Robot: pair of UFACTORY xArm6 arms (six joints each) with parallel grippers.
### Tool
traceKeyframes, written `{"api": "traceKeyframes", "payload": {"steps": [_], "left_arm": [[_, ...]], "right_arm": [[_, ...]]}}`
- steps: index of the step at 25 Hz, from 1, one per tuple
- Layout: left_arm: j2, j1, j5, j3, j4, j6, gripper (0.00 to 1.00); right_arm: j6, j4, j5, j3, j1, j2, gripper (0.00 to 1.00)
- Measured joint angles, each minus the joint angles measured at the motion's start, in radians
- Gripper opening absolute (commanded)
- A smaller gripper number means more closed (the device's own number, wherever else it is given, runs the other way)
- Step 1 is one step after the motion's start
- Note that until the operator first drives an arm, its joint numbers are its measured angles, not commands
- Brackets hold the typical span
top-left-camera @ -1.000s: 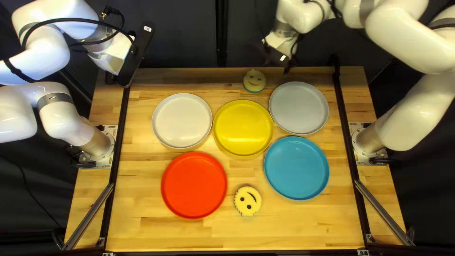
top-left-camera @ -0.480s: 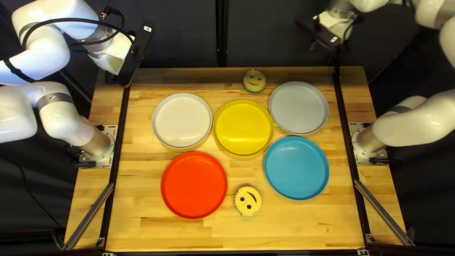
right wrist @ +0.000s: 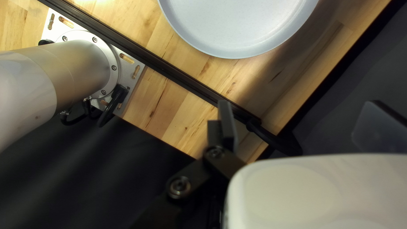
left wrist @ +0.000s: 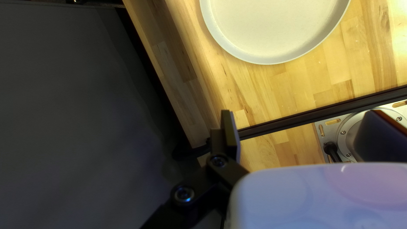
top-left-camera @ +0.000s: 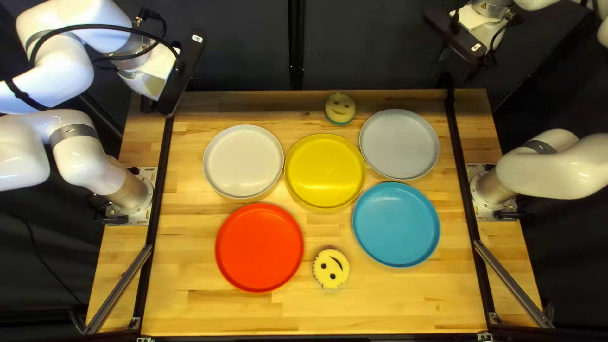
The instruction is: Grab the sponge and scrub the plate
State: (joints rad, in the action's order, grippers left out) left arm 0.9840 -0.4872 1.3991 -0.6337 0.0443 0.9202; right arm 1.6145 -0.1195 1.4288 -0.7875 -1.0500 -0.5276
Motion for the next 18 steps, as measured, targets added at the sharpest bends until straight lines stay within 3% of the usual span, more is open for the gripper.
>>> {"api": "traceKeyframes", "payload": {"steps": [12,18], "left_arm": [[-0.003,0.011,-0.003,0.001,0.004,-0.011,1.00],[-0.085,0.281,-0.058,-0.005,0.073,-0.272,1.00]], "right_arm": [[0.000,0.000,0.000,0.000,0.000,0.000,1.00],[0.000,0.000,0.000,0.000,0.000,0.000,1.00]]}}
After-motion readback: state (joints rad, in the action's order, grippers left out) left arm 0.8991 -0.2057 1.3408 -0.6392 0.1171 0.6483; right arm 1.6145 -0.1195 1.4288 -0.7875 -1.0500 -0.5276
